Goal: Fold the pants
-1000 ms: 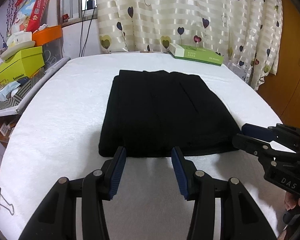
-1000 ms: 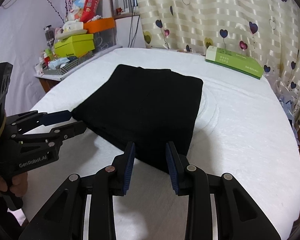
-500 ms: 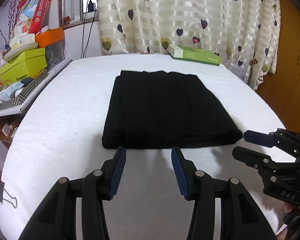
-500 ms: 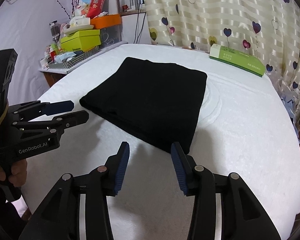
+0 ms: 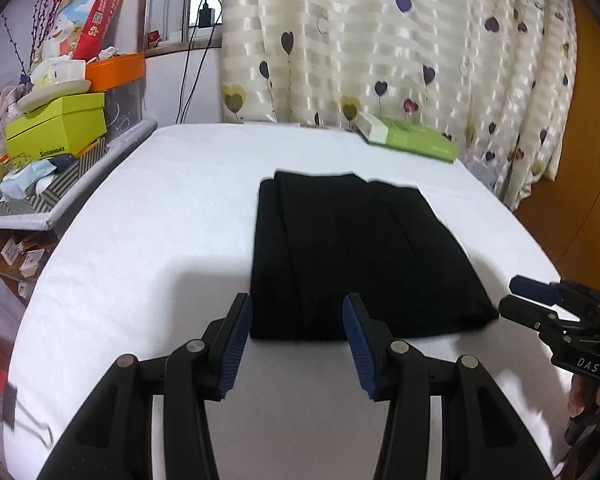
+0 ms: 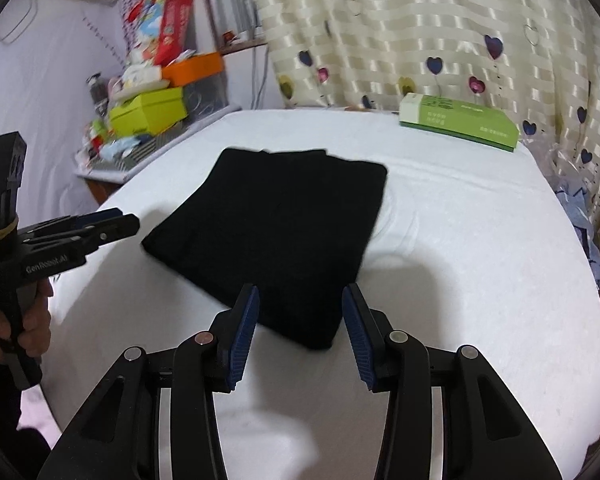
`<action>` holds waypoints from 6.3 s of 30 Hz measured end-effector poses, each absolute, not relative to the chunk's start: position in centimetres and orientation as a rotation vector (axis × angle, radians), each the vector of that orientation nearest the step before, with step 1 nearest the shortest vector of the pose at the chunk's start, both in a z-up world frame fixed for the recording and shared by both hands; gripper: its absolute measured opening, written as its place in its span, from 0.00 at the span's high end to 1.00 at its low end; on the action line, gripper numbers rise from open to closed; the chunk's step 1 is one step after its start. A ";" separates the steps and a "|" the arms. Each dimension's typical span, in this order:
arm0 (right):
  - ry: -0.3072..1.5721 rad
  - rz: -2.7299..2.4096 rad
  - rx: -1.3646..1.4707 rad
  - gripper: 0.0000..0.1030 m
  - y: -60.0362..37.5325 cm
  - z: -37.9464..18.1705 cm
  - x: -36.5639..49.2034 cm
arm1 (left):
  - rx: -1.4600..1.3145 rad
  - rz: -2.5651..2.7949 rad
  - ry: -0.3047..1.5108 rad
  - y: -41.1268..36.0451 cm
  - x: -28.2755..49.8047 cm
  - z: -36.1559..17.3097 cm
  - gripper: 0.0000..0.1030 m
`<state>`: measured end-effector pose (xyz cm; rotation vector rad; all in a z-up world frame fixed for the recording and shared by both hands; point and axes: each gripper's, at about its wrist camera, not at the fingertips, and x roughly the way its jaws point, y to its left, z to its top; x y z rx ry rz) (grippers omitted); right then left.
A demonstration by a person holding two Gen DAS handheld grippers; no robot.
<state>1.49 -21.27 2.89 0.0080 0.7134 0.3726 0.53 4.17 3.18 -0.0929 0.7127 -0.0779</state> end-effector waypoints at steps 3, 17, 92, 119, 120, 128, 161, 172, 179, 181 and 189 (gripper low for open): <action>0.730 0.394 0.060 0.55 -21.8 2.7 3.3 | -0.111 -0.107 0.727 4.7 2.7 3.2 0.52; 0.835 0.404 0.208 0.53 -23.0 0.1 10.8 | -0.131 -0.162 0.811 6.1 9.6 0.3 0.41; 0.784 0.575 -0.019 0.75 -10.9 2.2 14.2 | -0.151 -0.118 0.757 14.0 8.3 2.4 0.97; 0.767 0.517 -0.170 0.67 -12.3 0.3 2.9 | -0.088 -0.019 0.769 6.4 -0.4 1.8 0.72; 0.778 0.513 -0.176 0.67 -12.3 -0.1 2.8 | -0.085 -0.015 0.770 6.2 -0.7 1.7 0.70; 0.808 0.496 -0.214 0.67 -11.8 -1.3 3.0 | -0.073 0.027 0.806 5.8 -0.3 0.5 0.68; 0.827 0.484 -0.226 0.64 -11.6 -1.8 3.3 | -0.033 0.045 0.865 5.2 0.3 -0.8 0.63; 0.827 0.483 -0.228 0.64 -11.6 -1.8 3.2 | -0.032 0.045 0.865 5.2 0.3 -0.9 0.63; 0.826 0.483 -0.228 0.64 -11.6 -1.8 3.2 | -0.029 0.047 0.865 5.1 0.4 -0.9 0.63; 0.826 0.483 -0.228 0.64 -11.6 -1.8 3.2 | -0.026 0.048 0.866 5.1 0.4 -0.9 0.63; 0.826 0.482 -0.229 0.64 -11.5 -1.8 3.2 | -0.023 0.049 0.866 5.2 0.4 -0.9 0.63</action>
